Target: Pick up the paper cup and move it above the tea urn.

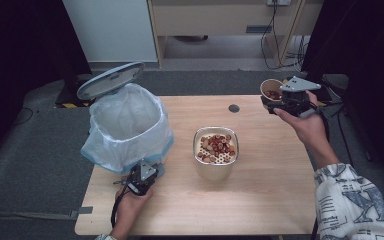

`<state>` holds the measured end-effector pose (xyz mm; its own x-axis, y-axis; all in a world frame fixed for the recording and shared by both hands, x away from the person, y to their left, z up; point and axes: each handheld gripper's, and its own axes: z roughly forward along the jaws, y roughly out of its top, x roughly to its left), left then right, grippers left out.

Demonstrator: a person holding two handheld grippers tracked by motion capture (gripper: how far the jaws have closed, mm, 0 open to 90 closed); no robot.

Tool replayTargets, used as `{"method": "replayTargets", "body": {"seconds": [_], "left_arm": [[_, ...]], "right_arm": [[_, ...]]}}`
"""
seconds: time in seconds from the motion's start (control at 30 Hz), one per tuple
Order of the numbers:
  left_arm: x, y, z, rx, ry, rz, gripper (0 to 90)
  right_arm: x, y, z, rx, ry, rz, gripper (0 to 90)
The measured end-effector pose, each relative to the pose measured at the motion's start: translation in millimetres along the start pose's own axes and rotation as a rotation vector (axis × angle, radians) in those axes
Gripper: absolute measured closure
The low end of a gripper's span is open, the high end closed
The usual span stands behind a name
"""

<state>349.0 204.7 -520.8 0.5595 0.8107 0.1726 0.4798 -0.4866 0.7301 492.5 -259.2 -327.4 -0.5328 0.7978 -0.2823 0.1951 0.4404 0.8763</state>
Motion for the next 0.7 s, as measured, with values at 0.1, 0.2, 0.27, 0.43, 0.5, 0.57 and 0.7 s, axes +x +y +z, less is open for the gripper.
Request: {"method": "replayTargets", "body": {"seconds": [0.1, 0.2, 0.27, 0.43, 0.5, 0.57, 0.7], "left_arm": [[0.0, -0.1, 0.0, 0.000, 0.000, -0.002, 89.5], [0.3, -0.1, -0.1, -0.001, -0.001, -0.005, 89.5], [0.2, -0.2, -0.1, -0.001, -0.001, -0.006, 89.5], [-0.4, -0.1, 0.0, -0.001, 0.002, -0.001, 89.5], [-0.1, -0.2, -0.1, -0.001, 0.002, -0.005, 89.5], [-0.7, -0.3, -0.1, -0.002, 0.004, -0.001, 89.5], [-1.6, -0.4, 0.0, -0.003, 0.011, 0.000, 89.5]], "right_arm": [[-3.6, 3.2, 1.1, -0.016, 0.027, -0.027, 33.9], [-3.1, 6.0, 4.2, -0.017, 0.047, -0.058, 34.2], [-1.2, 8.4, 7.1, -0.018, 0.063, -0.085, 34.3], [2.1, 15.0, 12.5, -0.040, 0.098, -0.130, 34.6], [2.9, 18.2, 14.5, -0.044, 0.110, -0.145, 34.6], [4.1, 21.3, 16.3, -0.050, 0.124, -0.159, 34.6], [7.1, 26.3, 19.8, -0.058, 0.145, -0.190, 34.7]]}}
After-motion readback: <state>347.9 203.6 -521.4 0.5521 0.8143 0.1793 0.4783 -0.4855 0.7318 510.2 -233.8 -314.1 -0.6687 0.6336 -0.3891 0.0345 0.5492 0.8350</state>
